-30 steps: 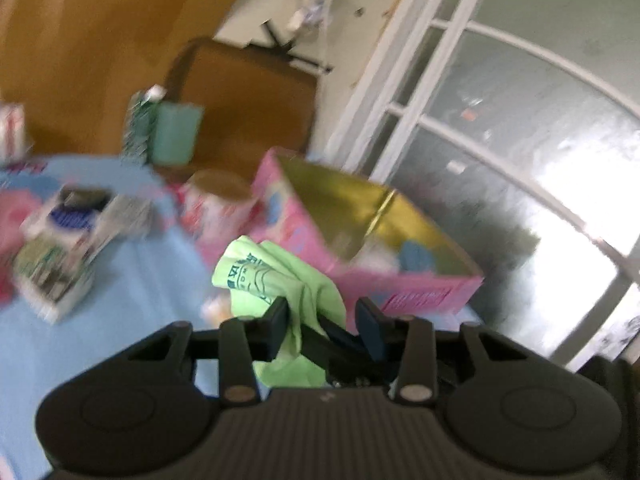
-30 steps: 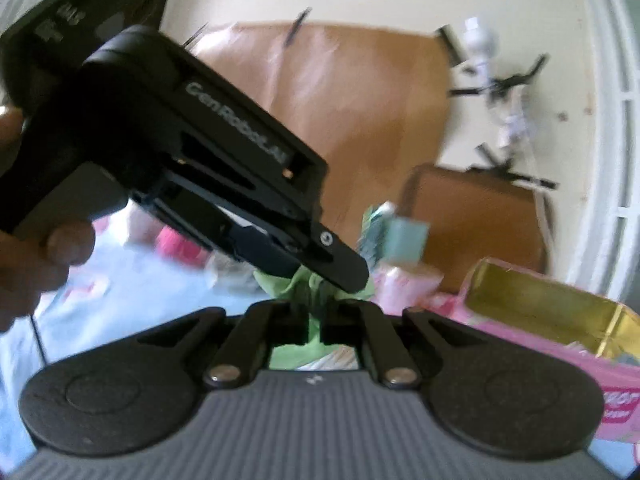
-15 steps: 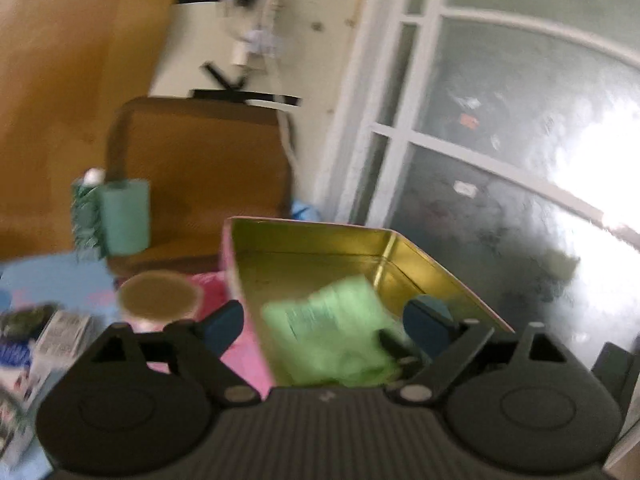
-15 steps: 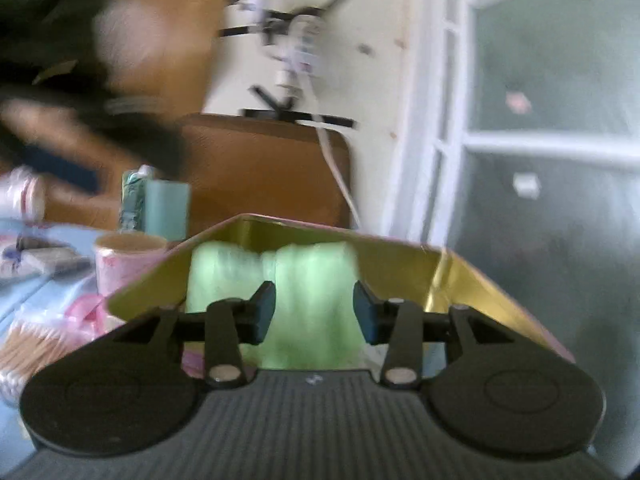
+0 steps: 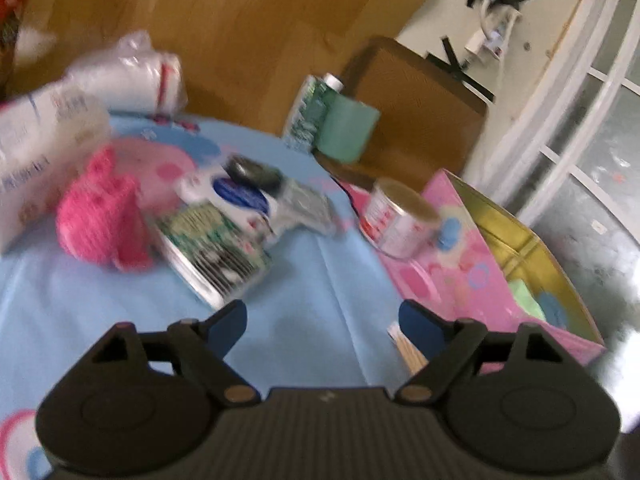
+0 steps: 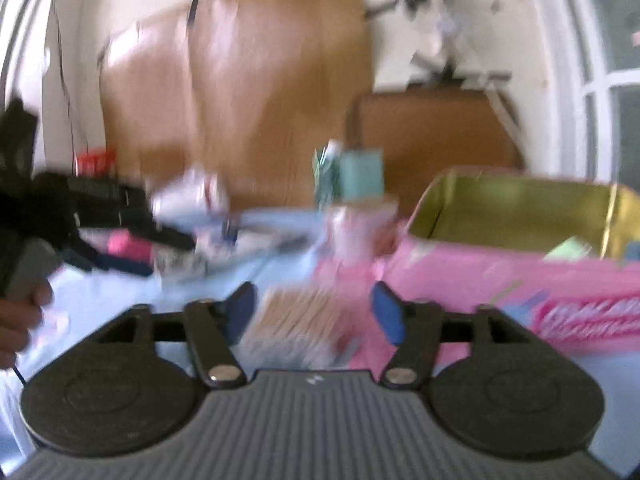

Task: Organize soft objects
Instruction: 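Grasp the cotton-swab box with the left tool and place it in the tin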

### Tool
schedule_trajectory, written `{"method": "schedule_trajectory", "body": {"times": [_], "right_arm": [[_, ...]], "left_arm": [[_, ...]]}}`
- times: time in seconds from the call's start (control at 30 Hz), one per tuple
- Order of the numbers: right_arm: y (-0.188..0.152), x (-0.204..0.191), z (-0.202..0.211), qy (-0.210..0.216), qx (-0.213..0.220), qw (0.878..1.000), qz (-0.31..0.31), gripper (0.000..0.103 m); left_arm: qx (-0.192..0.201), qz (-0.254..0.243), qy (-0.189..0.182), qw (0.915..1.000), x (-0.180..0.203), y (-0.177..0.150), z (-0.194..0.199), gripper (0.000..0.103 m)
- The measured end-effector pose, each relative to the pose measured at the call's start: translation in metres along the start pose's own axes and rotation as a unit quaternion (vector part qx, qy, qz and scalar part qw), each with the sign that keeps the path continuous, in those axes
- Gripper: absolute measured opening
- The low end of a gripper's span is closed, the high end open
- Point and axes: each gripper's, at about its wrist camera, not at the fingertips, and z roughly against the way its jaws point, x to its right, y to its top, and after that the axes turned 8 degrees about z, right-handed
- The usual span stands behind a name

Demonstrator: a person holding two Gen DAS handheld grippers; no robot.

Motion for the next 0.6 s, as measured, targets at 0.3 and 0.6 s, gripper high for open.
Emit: {"method": "schedule_trajectory", "body": {"times": [0.3, 0.6], "right_arm": [[-0.001, -0.018, -0.029, -0.008, -0.068, 0.997, 0.041, 0.059], [-0.004, -0.024, 0.012, -0.035, 0.024, 0.997, 0.059, 0.049]], "left_arm": [[-0.09, -0.052, -0.073, 0.9919, 0.048, -0.009, -0.05, 0.074], [-0.072, -0.09, -0.124, 0.9856, 0.086, -0.013, -0.029, 0.046]]}}
